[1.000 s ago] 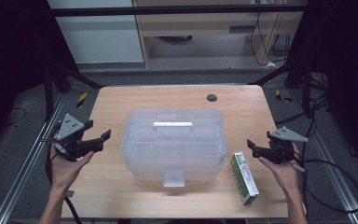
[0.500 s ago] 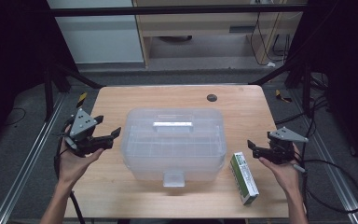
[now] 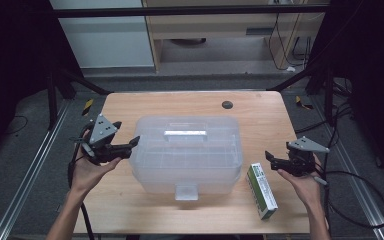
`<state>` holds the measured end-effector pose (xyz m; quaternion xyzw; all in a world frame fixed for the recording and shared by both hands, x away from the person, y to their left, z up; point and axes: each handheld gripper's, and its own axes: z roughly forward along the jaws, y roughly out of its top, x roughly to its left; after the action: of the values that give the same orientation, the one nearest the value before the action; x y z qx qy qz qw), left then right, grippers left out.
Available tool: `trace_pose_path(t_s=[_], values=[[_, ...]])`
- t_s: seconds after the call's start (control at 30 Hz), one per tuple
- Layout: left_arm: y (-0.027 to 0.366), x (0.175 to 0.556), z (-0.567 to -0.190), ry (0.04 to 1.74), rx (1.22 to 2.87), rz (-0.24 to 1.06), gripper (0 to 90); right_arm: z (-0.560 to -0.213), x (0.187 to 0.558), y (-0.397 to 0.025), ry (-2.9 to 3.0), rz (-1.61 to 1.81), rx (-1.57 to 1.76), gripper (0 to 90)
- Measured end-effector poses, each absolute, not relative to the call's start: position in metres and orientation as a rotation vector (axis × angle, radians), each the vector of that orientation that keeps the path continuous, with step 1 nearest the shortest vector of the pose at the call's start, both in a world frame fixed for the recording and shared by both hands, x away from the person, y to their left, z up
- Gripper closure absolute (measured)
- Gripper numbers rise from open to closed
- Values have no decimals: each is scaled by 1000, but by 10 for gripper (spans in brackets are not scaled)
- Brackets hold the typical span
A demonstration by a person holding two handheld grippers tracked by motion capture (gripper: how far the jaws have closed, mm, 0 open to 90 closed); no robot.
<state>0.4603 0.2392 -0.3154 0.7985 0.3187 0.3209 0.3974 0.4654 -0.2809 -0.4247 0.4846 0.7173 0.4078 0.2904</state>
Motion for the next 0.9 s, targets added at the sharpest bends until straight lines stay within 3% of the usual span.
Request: trace_pose_path(t_s=[0.9], values=[[181, 458, -292, 555, 2229, 896, 283, -428, 467, -281, 1923, 1068, 1282, 168]])
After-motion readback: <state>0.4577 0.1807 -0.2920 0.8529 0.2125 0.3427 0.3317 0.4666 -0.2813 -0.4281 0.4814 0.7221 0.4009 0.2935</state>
